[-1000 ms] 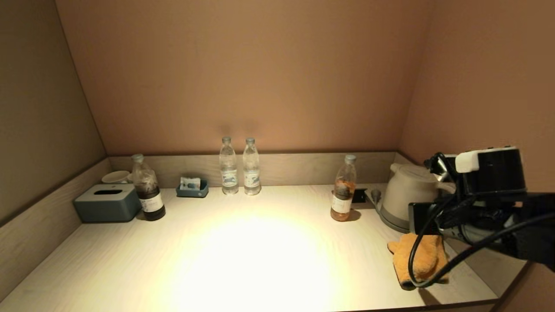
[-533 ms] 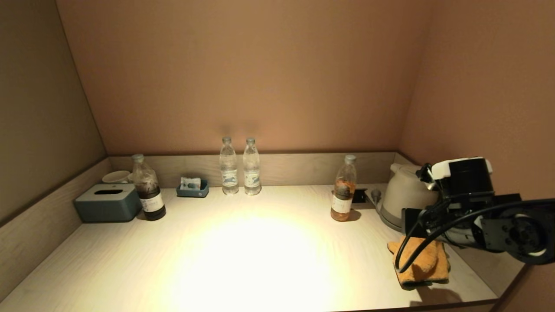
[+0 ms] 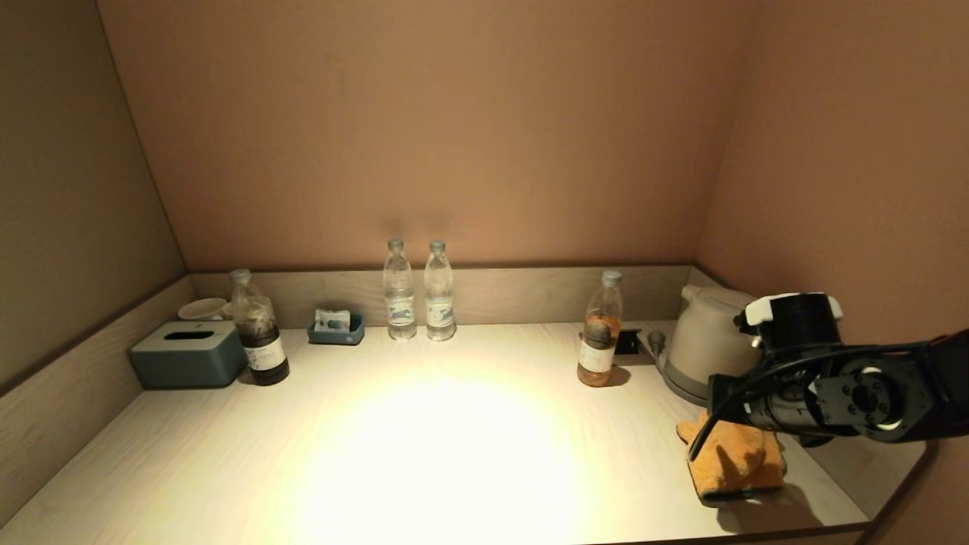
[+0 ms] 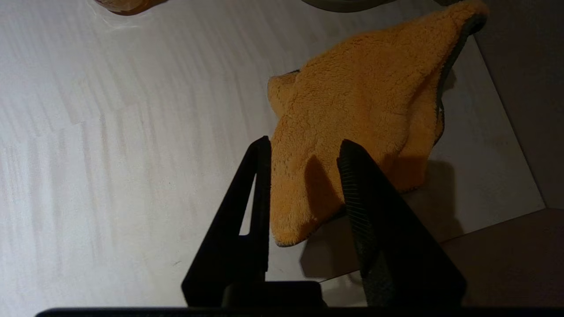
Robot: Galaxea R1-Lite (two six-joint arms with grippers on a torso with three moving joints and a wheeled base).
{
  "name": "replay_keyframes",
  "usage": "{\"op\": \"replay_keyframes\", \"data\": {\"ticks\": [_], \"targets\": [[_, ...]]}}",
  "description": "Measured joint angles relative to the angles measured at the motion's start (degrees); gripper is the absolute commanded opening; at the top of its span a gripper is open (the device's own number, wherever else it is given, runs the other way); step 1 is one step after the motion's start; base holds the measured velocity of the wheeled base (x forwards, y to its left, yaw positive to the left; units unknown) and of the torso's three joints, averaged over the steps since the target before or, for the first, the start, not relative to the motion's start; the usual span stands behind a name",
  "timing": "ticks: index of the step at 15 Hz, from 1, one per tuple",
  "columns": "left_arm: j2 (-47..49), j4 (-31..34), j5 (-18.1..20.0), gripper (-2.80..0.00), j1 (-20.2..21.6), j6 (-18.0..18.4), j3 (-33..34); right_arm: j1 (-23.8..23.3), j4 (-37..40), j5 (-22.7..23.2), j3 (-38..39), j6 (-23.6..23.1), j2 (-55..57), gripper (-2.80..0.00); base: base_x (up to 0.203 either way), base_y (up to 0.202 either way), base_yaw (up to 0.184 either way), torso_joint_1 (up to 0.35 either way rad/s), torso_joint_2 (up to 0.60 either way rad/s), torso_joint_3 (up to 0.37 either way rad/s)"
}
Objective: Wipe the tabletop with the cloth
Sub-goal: Pick up the tablecloth
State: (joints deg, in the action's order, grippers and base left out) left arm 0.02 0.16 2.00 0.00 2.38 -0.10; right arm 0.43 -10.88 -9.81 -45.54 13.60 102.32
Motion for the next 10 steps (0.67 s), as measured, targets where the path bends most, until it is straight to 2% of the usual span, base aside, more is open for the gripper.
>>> {"op": "replay_keyframes", "data": {"ticks": [10], "targets": [[0.0,0.0,0.0,-2.8,0.0,-0.1,0.0,-2.0,0.5,-0.3,-1.5,1.3,6.9,0.0,0.0,0.0,0.0,0.0,0.0,0.0]]}}
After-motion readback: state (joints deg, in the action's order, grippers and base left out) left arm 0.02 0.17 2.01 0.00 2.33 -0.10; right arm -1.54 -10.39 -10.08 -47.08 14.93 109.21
